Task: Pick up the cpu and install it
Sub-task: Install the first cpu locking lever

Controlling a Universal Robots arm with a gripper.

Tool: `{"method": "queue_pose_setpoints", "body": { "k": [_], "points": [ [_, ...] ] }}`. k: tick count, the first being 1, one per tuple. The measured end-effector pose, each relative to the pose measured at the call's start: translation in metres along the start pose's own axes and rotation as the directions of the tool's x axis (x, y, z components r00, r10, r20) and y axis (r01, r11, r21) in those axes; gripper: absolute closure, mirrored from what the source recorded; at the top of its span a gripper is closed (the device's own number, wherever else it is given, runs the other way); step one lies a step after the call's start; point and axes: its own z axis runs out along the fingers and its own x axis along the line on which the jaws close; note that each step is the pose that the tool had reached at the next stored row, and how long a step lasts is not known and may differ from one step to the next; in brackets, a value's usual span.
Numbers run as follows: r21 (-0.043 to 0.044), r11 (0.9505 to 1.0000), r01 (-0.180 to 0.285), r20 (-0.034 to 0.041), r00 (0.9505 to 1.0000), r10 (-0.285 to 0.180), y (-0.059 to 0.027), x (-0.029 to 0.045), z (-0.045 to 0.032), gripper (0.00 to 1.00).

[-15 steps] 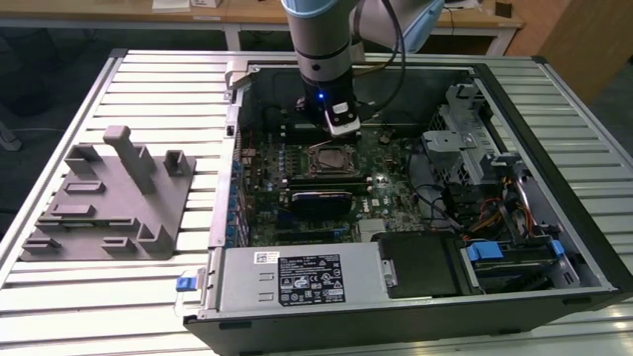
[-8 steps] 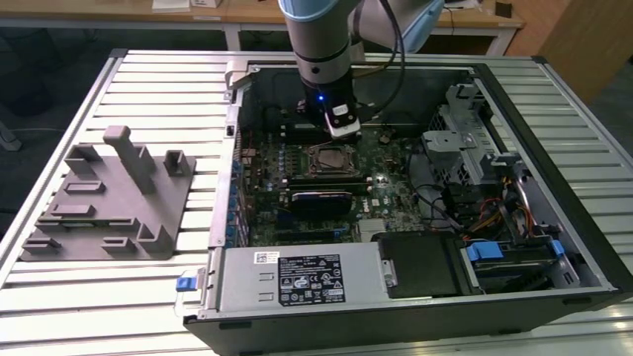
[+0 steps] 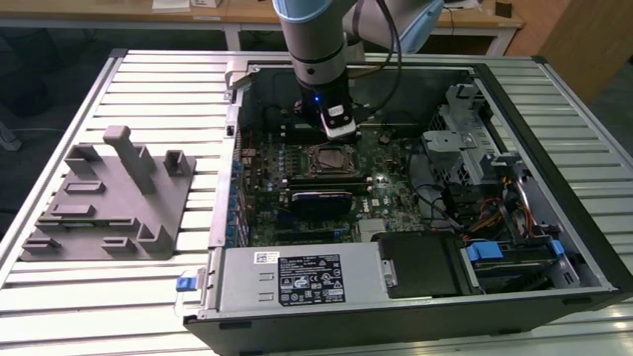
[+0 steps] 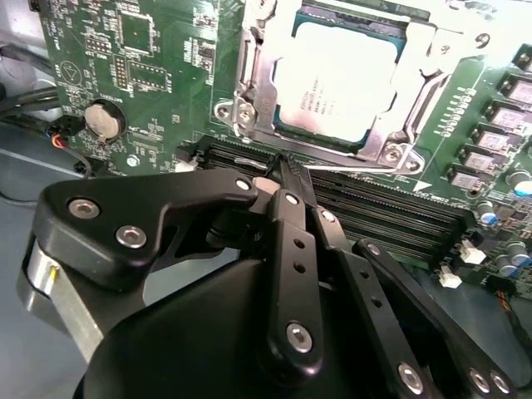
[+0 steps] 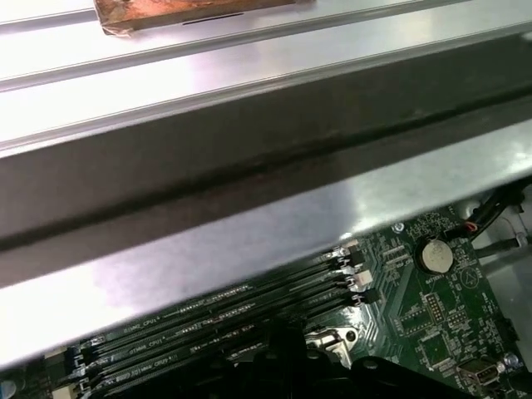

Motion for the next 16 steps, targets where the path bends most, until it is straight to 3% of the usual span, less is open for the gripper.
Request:
{"method": "queue_pose_setpoints", "body": {
  "k": [5, 16],
  "points": [
    [-0.0006, 1.0000, 0.000, 0.0017, 1.0000, 0.000, 0.0003, 0.0019, 0.0019, 0.89],
    [-0.0005, 1.0000, 0.003, 0.0153, 0.9999, -0.003, -0.0004, 0.0026, 0.0058, 0.89]
  ]
}}
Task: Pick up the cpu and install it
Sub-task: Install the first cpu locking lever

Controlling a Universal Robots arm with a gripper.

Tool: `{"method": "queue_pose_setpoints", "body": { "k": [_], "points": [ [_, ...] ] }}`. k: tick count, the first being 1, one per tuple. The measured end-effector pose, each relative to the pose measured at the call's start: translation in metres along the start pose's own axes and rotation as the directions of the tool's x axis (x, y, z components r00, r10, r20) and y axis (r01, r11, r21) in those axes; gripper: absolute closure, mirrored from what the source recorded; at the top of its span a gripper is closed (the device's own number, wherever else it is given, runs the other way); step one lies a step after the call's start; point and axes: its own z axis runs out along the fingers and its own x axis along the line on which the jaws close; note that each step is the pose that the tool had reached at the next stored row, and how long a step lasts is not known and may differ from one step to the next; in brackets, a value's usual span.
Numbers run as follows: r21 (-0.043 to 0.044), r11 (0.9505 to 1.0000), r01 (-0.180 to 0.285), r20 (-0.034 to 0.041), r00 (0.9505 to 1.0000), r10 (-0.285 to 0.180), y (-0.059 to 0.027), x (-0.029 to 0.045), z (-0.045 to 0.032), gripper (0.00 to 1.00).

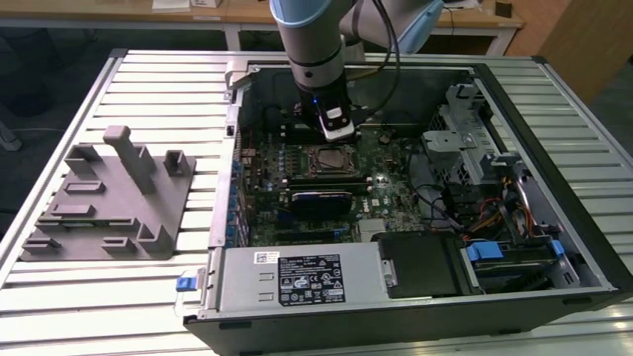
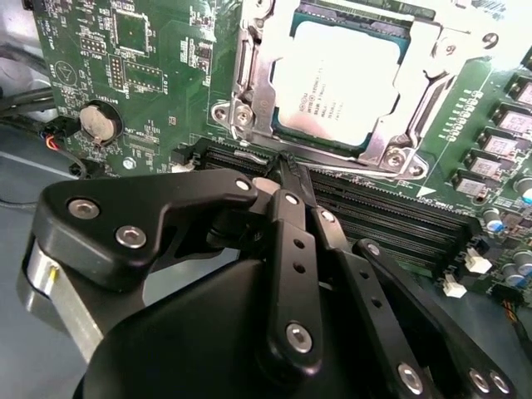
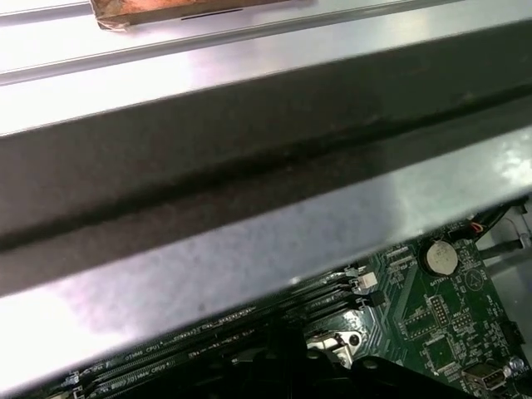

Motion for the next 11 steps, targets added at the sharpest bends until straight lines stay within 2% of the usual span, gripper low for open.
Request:
{"method": "queue_pose_setpoints", "body": {
  "k": [6, 11],
  "points": [
    [0.0017, 1.0000, 0.003, 0.0098, 0.9999, -0.003, -0.0006, 0.0004, 0.0023, 0.89],
    [0.0015, 1.0000, 0.003, 0.0122, 0.9999, -0.003, -0.0011, 0.0006, 0.0038, 0.89]
  ]
}}
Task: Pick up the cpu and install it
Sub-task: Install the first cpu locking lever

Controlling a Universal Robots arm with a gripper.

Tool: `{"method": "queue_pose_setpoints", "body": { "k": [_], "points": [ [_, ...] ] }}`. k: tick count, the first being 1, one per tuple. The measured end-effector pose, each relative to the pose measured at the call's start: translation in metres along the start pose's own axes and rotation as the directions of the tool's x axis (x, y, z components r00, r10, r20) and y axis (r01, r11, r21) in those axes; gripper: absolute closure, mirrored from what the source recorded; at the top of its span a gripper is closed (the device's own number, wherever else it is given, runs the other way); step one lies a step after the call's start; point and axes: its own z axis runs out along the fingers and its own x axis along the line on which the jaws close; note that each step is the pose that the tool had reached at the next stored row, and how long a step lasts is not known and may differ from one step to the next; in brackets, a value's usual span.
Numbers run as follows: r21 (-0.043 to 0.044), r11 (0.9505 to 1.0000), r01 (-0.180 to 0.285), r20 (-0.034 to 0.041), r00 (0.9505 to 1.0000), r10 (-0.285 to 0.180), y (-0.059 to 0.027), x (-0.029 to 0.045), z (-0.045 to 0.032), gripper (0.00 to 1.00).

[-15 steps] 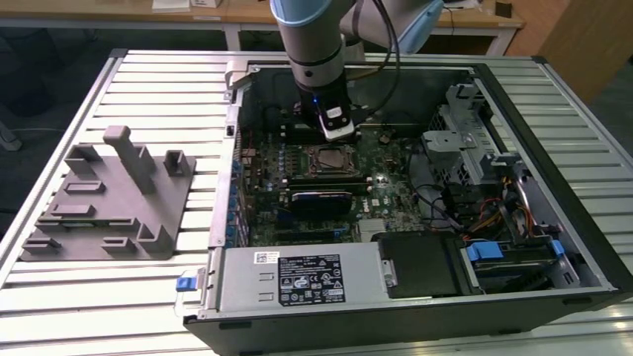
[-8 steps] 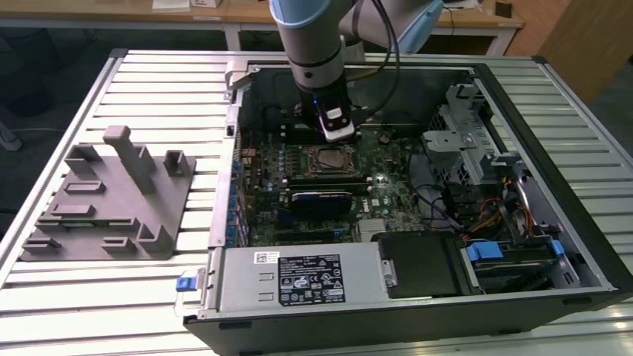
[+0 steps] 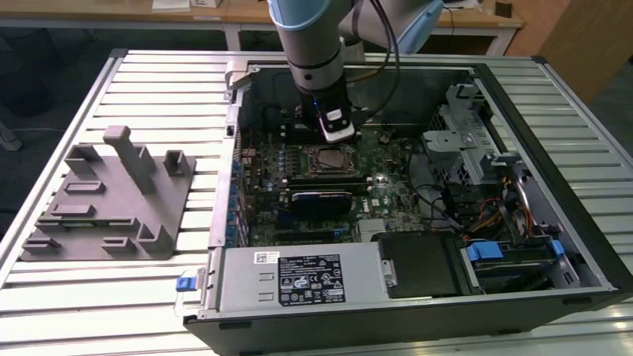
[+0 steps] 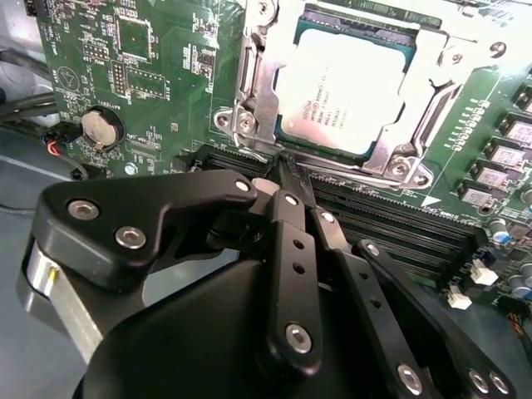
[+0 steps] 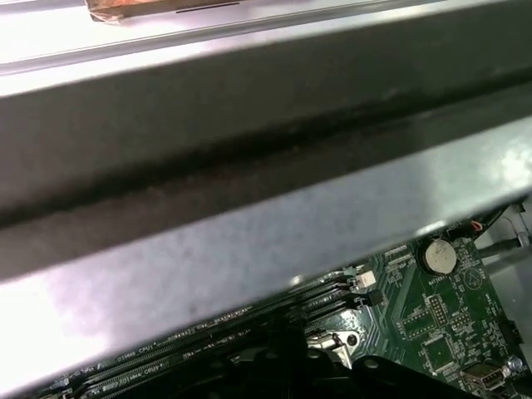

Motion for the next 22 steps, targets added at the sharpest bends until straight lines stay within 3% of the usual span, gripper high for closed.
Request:
{"method": "queue_pose_setpoints", "body": {
  "k": [8, 12, 22],
  "points": [
    [-0.0009, 1.0000, 0.000, -0.0002, 1.0000, 0.000, -0.0013, -0.0001, 0.0013, 0.89],
    [-0.0110, 0.9999, -0.003, -0.0035, 1.0000, 0.003, -0.0019, -0.0003, 0.0015, 0.89],
    [-0.0105, 0.9999, -0.003, -0.0033, 1.0000, 0.003, -0.0016, -0.0017, 0.0008, 0.89]
  ]
}}
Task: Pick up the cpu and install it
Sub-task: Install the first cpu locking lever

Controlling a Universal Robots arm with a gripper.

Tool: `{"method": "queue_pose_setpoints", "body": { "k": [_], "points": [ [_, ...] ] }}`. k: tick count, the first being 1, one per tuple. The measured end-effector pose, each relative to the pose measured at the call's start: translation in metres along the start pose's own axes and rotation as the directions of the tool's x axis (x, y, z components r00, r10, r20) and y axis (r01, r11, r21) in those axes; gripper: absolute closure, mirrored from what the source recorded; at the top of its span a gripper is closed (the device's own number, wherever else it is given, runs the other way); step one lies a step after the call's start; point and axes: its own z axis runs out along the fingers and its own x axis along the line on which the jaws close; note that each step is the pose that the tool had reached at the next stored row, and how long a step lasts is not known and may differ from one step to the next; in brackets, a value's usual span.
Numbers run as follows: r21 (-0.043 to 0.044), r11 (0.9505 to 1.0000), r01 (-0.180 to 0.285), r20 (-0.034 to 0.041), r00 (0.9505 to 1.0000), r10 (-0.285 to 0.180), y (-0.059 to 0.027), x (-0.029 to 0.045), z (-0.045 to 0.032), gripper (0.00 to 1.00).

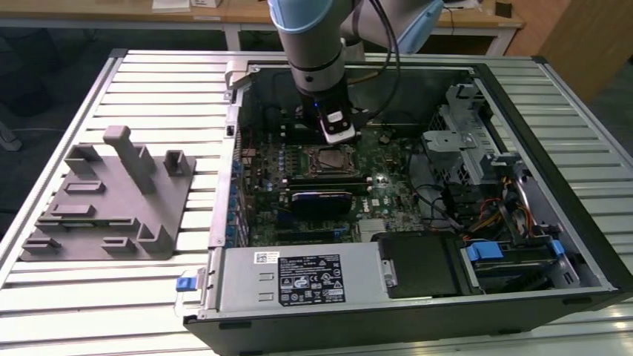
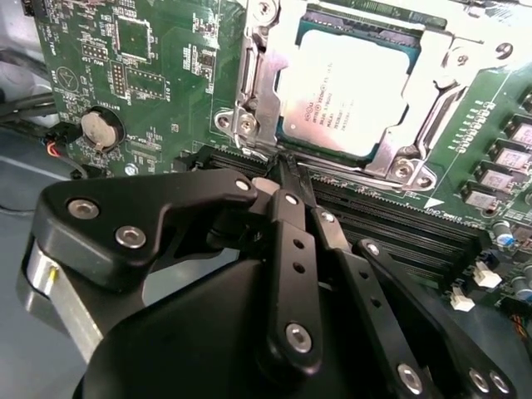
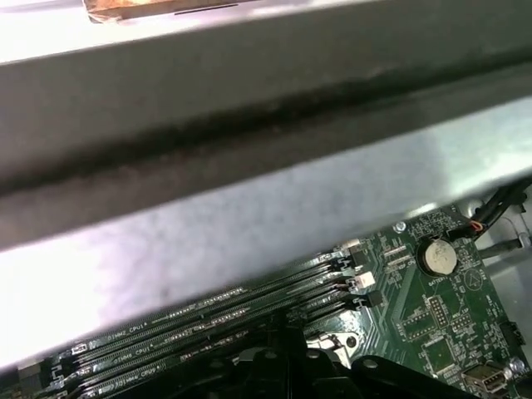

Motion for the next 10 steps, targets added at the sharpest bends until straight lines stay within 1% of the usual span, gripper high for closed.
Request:
{"method": "queue_pose_setpoints", "body": {
  "k": [7, 10],
  "points": [
    [-0.0002, 1.0000, 0.000, -0.0001, 1.0000, 0.000, 0.0013, -0.0010, -0.0052, 0.89],
    [-0.0001, 1.0000, 0.000, -0.0001, 1.0000, 0.000, 0.0024, -0.0018, -0.0094, 0.89]
  ]
}}
